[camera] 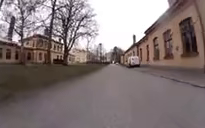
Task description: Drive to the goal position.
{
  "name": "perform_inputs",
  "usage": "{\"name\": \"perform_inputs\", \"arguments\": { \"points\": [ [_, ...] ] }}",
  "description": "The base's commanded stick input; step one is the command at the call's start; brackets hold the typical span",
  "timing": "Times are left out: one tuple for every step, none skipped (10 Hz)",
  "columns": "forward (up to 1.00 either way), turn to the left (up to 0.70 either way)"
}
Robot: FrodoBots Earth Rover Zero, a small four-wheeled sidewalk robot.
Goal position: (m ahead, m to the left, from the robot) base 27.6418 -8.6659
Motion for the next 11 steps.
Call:
{"name": "perform_inputs", "arguments": {
  "points": [
    [1.0,0.0],
    [1.0,0.0],
    [1.0,0.0],
    [1.0,0.0],
    [1.0,0.0],
    [1.0,0.0],
    [1.0,0.0],
    [1.0,0.0],
    [1.0,0.0],
    [1.0,0.0],
    [1.0,0.0]
  ]
}}
